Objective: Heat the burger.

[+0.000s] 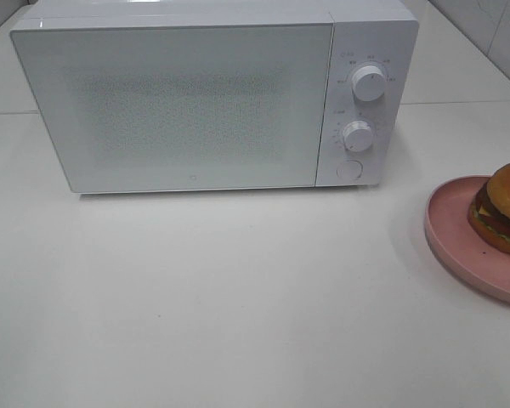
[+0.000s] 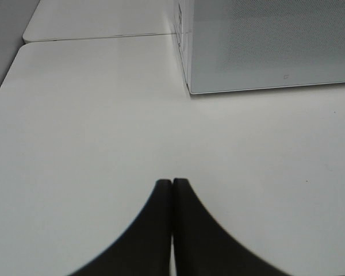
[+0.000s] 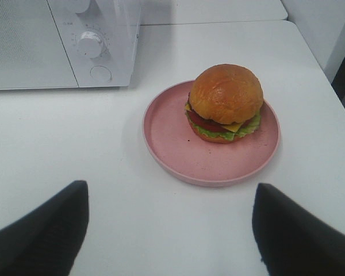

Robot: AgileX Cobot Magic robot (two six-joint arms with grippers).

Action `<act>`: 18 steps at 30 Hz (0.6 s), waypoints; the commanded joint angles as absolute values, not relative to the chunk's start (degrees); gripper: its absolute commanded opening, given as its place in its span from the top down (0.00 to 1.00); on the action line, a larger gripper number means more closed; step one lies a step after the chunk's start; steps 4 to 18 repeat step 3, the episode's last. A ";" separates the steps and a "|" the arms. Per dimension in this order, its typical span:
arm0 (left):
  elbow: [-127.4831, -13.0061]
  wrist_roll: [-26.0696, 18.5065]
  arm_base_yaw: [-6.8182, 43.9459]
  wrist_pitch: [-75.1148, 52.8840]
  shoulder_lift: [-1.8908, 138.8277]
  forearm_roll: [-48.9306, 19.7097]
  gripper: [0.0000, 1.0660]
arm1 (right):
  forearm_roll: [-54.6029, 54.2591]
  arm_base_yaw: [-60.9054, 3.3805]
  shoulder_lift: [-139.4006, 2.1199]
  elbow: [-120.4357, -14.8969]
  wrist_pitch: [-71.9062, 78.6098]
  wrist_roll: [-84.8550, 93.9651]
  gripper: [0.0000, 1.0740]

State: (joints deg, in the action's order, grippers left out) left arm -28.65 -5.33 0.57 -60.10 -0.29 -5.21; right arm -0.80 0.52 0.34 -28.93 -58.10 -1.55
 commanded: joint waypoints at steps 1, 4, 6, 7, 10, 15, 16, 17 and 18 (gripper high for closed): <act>-28.48 -5.56 0.74 -59.42 -1.72 -5.61 1.00 | -1.03 0.52 1.72 -28.88 -57.41 -1.55 0.29; -28.48 -5.56 0.74 -59.42 -1.72 -5.61 1.00 | -1.03 0.52 1.72 -28.88 -57.41 -1.55 0.29; -28.48 -5.56 0.74 -59.42 -1.72 -5.61 1.00 | -1.03 0.52 1.72 -28.88 -57.41 -1.55 0.29; -28.48 -5.56 0.74 -59.42 -1.72 -5.61 1.00 | -1.03 0.52 1.72 -28.88 -57.41 -1.55 0.29; -28.48 -5.56 0.74 -59.42 -1.72 -5.61 1.00 | -1.03 0.52 1.72 -28.88 -57.41 -1.55 0.29; -28.48 -5.56 0.74 -59.42 -1.72 -5.61 1.00 | -1.03 0.52 1.72 -28.88 -57.41 -1.55 0.29; -28.48 -5.56 0.74 -59.42 -1.72 -5.61 1.00 | -1.03 0.52 1.72 -28.88 -57.41 -1.55 0.29; -28.48 -5.56 0.74 -59.42 -1.72 -5.61 1.00 | -1.03 0.52 1.72 -28.88 -57.41 -1.55 0.29; -28.48 -5.56 0.74 -59.42 -1.72 -5.61 1.00 | -1.03 0.52 1.72 -28.88 -57.41 -1.55 0.29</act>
